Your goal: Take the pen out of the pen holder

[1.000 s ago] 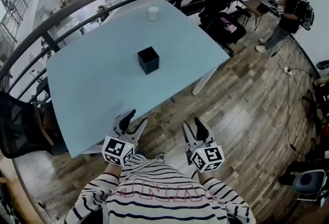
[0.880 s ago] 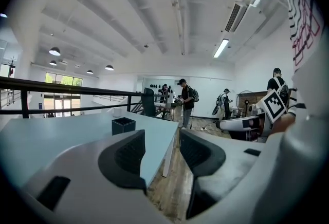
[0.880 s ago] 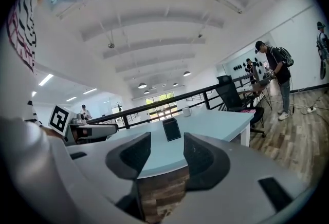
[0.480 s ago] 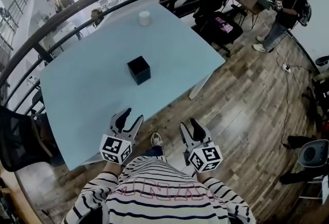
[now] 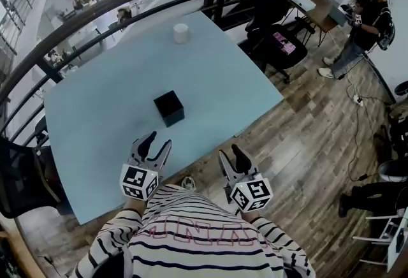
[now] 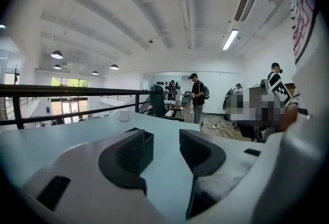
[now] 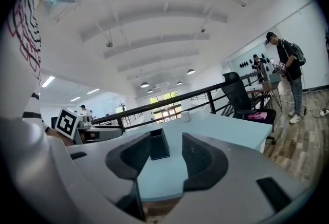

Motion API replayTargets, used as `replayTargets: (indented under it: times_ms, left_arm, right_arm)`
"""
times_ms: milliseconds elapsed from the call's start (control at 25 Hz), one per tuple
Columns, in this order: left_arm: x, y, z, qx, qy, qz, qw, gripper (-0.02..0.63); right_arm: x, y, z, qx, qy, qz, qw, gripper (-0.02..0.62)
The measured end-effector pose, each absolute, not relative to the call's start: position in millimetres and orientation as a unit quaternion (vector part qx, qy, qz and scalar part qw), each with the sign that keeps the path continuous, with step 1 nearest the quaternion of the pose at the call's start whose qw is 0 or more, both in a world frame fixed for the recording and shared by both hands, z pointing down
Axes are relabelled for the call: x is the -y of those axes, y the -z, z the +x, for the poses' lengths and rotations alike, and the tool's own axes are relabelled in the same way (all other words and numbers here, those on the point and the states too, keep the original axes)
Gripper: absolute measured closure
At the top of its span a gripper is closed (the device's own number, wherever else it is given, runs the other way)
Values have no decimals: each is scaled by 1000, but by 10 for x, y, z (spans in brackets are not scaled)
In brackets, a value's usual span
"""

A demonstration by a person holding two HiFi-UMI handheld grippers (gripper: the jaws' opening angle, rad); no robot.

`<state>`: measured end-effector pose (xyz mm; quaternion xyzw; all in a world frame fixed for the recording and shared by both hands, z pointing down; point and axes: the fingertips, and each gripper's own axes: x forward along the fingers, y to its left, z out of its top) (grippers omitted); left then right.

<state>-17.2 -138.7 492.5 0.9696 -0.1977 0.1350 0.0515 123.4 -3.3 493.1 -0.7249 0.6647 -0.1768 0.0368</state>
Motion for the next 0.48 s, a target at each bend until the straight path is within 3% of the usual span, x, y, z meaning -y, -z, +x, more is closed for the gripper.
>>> replayTargets:
  times_ms: [480]
  left_arm:
    - [1992,-5187,282,278,-142,947,72,419]
  right_arm:
    - [838,-5098,1927,-716,191,-671,23,396]
